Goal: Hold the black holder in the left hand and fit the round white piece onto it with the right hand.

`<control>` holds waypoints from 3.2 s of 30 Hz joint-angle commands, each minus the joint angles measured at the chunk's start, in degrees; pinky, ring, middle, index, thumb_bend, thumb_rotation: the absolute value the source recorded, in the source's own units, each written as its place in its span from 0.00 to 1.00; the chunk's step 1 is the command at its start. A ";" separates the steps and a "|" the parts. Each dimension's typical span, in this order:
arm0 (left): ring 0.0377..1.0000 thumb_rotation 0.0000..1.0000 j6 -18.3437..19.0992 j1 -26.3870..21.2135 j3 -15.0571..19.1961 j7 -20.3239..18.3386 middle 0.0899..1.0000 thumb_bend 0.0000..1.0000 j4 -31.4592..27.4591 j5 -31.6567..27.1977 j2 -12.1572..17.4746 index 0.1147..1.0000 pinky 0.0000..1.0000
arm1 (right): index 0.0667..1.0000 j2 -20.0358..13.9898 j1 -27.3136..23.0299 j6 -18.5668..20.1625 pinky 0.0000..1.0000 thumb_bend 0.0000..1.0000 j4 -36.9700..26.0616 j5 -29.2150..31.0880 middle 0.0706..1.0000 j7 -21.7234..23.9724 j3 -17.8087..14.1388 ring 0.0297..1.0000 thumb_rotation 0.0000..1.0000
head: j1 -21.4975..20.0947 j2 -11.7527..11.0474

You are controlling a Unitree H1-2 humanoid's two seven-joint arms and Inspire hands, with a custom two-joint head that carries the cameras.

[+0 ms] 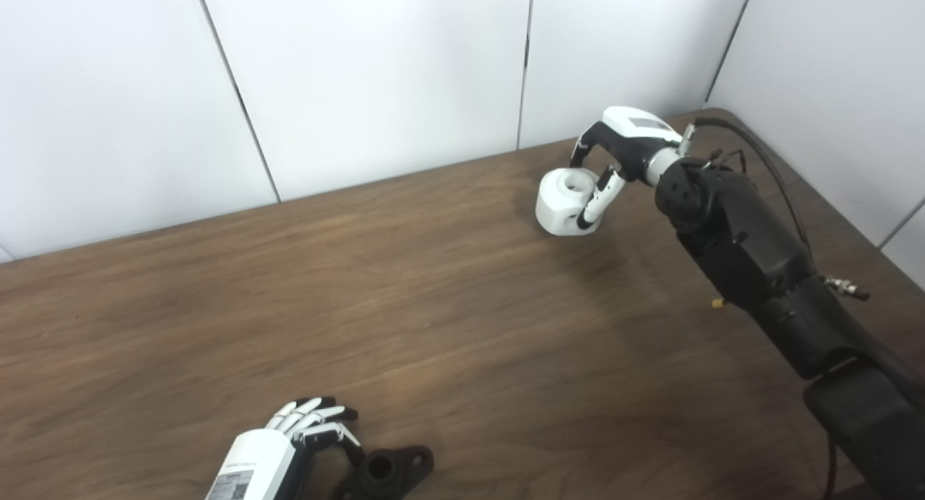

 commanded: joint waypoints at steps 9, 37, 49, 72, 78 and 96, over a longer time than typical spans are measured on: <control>0.86 0.05 1.65 0.30 -0.18 -1.58 0.76 0.52 0.45 2.34 -0.22 0.42 0.88 | 0.45 -3.12 -0.02 2.17 0.86 0.52 -13.60 0.05 0.76 6.40 -0.42 0.91 0.15 | 3.91 1.51; 0.89 0.06 6.60 -3.24 -2.65 -6.91 0.78 0.52 -0.15 6.58 -2.70 0.42 0.96 | 0.45 3.04 3.21 3.41 0.85 0.53 -45.32 -3.97 0.79 35.17 -4.08 0.93 0.15 | 16.78 13.87; 0.89 0.05 6.98 -4.60 -3.03 -7.21 0.78 0.52 0.02 6.34 -2.86 0.42 0.95 | 0.45 9.09 3.17 3.40 0.83 0.53 -52.01 -5.08 0.79 40.99 -5.50 0.93 0.15 | 18.26 16.71; 0.88 0.06 10.34 -6.10 -6.47 -10.01 0.78 0.52 0.02 10.92 -6.29 0.42 0.92 | 0.45 15.70 5.24 2.85 0.82 0.52 -52.88 -7.03 0.79 40.43 -0.06 0.92 0.15 | 22.94 18.35; 0.88 0.06 11.44 -6.75 -7.13 -10.51 0.78 0.52 0.17 11.64 -6.85 0.42 0.92 | 0.45 15.30 5.35 0.36 0.81 0.52 -51.64 -6.54 0.78 39.41 2.27 0.91 0.16 | 23.17 18.52; 0.87 0.06 13.06 -7.87 -8.20 -11.82 0.78 0.52 0.04 13.00 -7.47 0.42 0.91 | 0.45 15.72 8.81 -1.51 0.83 0.53 -49.12 -6.60 0.78 37.05 4.55 0.92 0.15 | 23.82 18.79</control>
